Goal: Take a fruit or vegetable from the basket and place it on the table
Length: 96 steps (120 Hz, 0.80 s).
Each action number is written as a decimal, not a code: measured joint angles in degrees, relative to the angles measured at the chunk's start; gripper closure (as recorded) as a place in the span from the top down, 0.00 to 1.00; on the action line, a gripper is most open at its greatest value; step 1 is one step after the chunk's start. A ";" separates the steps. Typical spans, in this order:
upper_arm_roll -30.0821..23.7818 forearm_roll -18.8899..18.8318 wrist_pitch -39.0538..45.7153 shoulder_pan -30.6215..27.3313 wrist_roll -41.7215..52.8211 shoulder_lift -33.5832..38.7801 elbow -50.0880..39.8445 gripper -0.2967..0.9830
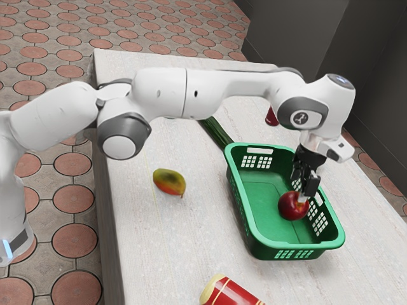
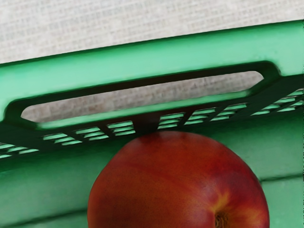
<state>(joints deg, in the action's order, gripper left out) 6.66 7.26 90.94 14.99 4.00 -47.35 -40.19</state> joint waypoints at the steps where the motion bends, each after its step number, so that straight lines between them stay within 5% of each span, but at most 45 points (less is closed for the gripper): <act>1: -0.01 0.01 0.01 0.00 -0.01 -0.04 0.01 0.77; 68: -2.43 0.21 0.33 -0.90 -0.27 -6.35 4.16 0.76; 84: -2.52 0.16 0.32 -1.36 -0.29 -6.72 4.16 0.69; 96: -2.50 -0.03 0.37 -1.59 -0.33 -6.75 4.12 0.55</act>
<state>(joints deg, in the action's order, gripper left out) 4.17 7.23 91.31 13.40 3.67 -54.10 -36.07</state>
